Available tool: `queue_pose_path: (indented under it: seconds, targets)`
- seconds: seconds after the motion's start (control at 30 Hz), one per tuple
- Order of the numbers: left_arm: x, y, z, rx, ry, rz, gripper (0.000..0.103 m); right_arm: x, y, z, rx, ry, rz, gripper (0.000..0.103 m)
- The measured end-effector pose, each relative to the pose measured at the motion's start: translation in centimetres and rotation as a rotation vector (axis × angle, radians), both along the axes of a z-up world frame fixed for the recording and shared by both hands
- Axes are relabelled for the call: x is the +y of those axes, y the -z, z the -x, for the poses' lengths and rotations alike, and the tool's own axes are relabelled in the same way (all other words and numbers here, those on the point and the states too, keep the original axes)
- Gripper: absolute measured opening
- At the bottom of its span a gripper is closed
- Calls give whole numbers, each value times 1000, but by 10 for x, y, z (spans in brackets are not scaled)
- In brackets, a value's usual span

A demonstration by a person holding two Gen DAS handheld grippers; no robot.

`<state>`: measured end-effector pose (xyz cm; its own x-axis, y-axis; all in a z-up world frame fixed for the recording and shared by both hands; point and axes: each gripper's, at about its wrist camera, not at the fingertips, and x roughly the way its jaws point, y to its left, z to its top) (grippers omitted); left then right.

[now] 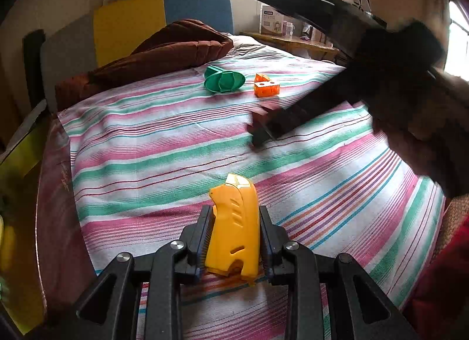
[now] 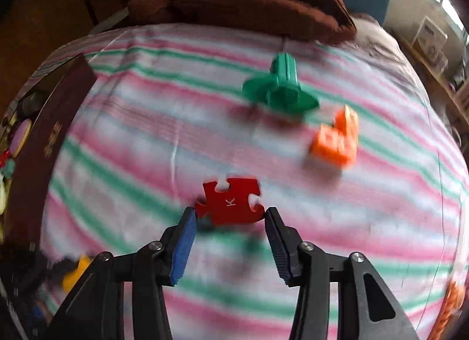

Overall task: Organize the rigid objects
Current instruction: 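Lift the yellow piece with left tool while right tool reaches the red puzzle piece, then grasp the red puzzle piece with the right tool while left tool holds yellow piece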

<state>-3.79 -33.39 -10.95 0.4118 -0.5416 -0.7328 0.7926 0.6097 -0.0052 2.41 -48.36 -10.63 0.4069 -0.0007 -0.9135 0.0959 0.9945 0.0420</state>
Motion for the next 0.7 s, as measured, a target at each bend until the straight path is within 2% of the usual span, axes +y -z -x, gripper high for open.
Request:
queue_pose_path:
  seconds: [0.07, 0.13, 0.3, 0.37, 0.4, 0.47, 0.53, 0.7]
  targets:
    - [0, 0, 1, -9, 0, -5, 30, 2, 1, 13, -31, 9, 4, 47]
    - [0, 0, 2, -16, 0, -11, 30, -3, 1, 18, -53, 51, -43, 48]
    - [-1, 0, 1, -19, -1, -16, 30, -13, -1, 17, -91, 105, -95, 49]
    - [-3, 0, 3, -24, -5, -22, 30, -17, -3, 15, -102, 126, -104, 55]
    - [-3, 0, 4, -29, -6, -26, 30, -21, -3, 14, -111, 131, -104, 62]
    - [-3, 0, 4, -36, -6, -28, 30, -21, -9, 13, -144, 141, -95, 64]
    - [-3, 0, 6, -41, -8, -29, 30, -25, -13, 12, -166, 146, -90, 73]
    - [-3, 1, 7, -48, -10, -27, 30, -27, -11, 4, -173, 154, -62, 76]
